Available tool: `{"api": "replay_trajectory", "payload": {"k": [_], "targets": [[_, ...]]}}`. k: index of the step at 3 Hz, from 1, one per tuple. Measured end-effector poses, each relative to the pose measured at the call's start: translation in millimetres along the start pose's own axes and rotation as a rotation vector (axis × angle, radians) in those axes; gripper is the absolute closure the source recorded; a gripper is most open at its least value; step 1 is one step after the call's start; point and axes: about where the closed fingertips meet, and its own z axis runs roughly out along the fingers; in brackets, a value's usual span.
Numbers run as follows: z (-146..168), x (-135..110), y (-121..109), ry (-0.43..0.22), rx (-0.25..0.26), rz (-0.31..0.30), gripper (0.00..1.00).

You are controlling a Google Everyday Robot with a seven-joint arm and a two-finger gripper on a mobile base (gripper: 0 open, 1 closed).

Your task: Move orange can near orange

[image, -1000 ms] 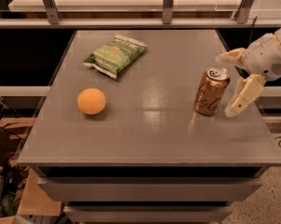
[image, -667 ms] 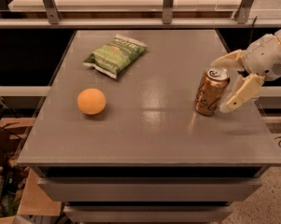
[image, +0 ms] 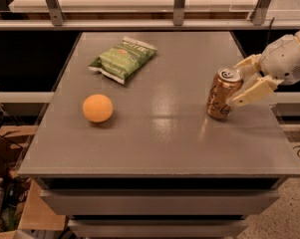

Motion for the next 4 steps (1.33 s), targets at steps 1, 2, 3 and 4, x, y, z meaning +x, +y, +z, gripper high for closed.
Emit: {"api": "replay_trajectory", "payload": {"k": [1,2,3,4], "targets": [[-2,-14,4,-0.035,-0.01,-0.024,0.87],[-11,-36,5,-0.078,-0.018,-0.066,1.0],[-8,-81,12,-0.088,-0.073,-0.114,1.0],[-8,-81,12,-0.088,-0.072,-0.114,1.0]]}}
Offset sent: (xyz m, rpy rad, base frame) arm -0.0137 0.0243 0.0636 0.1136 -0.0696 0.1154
